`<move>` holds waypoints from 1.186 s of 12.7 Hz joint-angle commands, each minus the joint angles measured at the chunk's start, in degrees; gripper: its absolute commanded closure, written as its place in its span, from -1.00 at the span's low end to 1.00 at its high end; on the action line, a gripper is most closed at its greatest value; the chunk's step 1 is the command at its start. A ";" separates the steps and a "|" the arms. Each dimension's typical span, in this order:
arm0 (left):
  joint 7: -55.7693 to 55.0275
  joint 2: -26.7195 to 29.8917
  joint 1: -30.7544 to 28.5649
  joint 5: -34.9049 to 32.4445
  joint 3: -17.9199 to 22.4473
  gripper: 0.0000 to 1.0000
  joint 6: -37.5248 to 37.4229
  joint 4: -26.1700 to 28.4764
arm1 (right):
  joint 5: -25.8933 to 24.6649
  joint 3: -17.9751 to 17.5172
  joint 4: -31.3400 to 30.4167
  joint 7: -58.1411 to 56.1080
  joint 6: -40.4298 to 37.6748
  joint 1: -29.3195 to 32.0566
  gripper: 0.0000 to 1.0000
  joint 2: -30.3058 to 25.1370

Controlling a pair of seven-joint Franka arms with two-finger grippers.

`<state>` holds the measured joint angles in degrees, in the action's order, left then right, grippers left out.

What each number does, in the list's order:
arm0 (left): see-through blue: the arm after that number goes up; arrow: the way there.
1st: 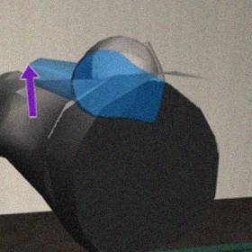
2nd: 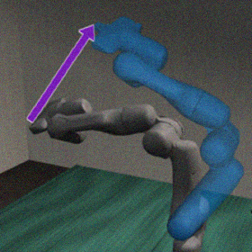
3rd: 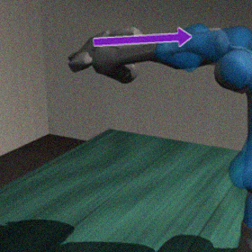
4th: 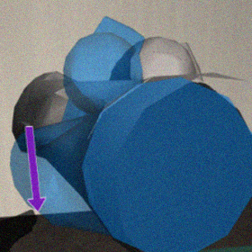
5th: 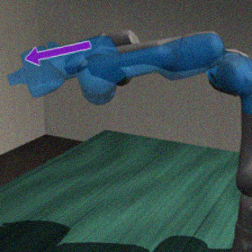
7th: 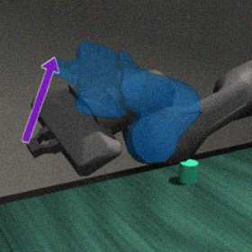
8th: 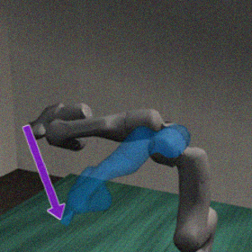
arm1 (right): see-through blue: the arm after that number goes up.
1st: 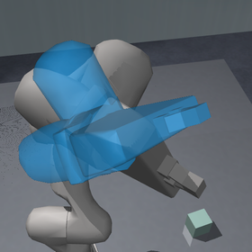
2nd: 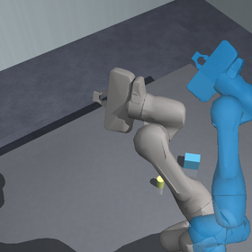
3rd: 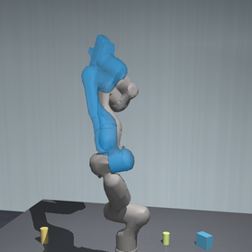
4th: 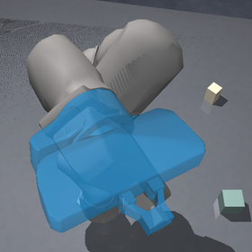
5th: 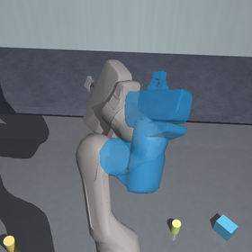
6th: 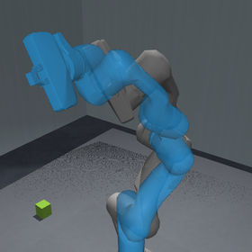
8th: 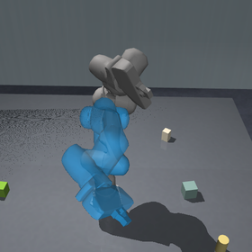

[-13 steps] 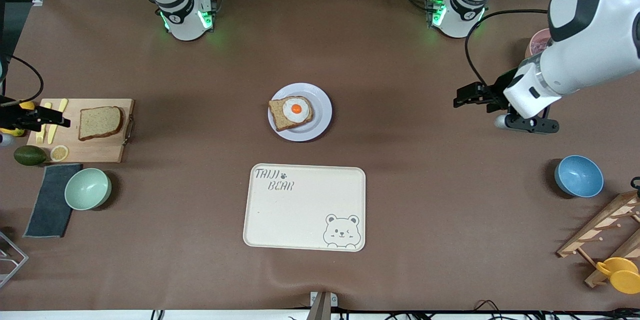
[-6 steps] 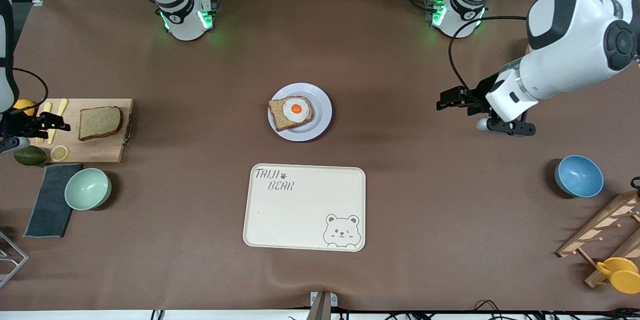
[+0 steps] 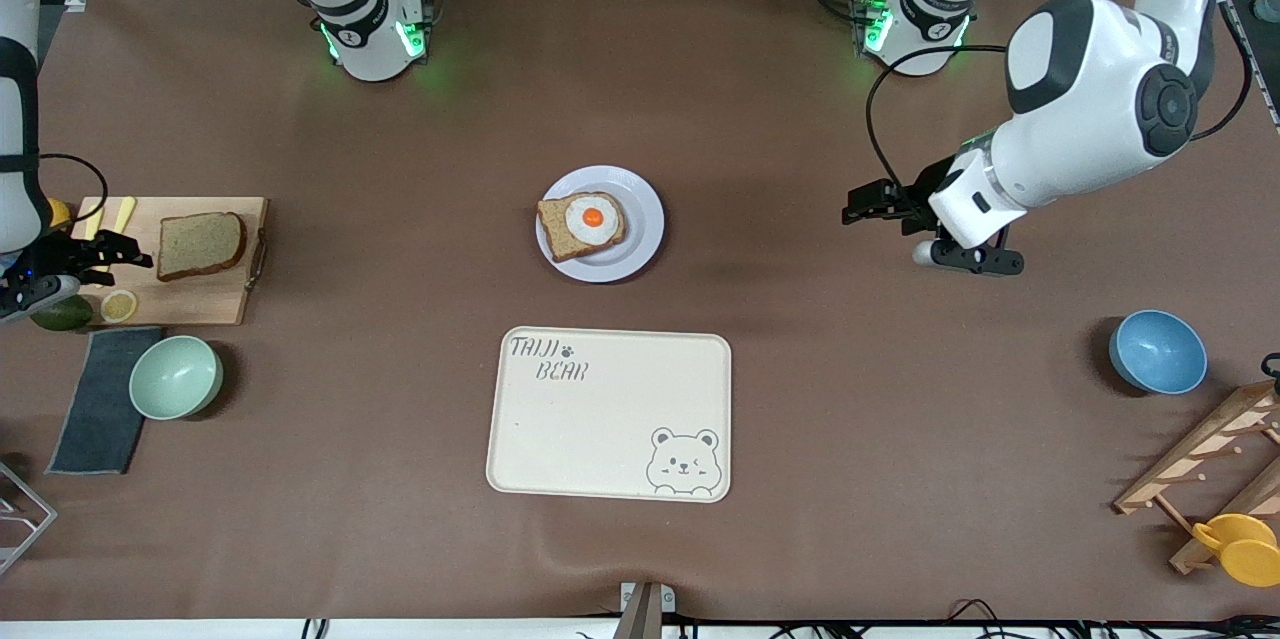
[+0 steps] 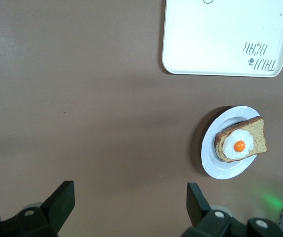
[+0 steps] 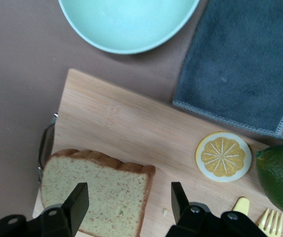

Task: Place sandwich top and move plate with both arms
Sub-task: 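Grasp the bread slice with the right gripper while the left gripper nears the plate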

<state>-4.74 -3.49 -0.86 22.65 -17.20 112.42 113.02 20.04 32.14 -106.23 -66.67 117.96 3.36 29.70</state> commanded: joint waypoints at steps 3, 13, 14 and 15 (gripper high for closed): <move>-0.54 -1.16 -0.28 2.39 -1.25 -1.00 2.53 1.06 | 2.72 0.64 0.33 -3.45 -0.10 1.38 -0.27 2.82; -0.63 -1.69 2.00 4.69 -1.34 -1.00 8.69 4.31 | 10.64 0.64 -5.30 -10.84 3.77 2.09 1.00 5.72; -0.63 -1.69 2.18 5.04 -1.34 -1.00 8.95 4.49 | 11.07 0.64 -5.21 -10.76 3.59 2.00 1.00 5.64; -0.63 -1.78 2.35 5.13 -1.34 -1.00 9.04 4.49 | 11.08 0.64 -5.12 -10.58 3.33 1.82 1.00 5.64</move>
<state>-4.74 -5.70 1.09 26.39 -18.32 119.93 116.66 29.34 33.08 -110.86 -75.49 120.63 4.84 34.84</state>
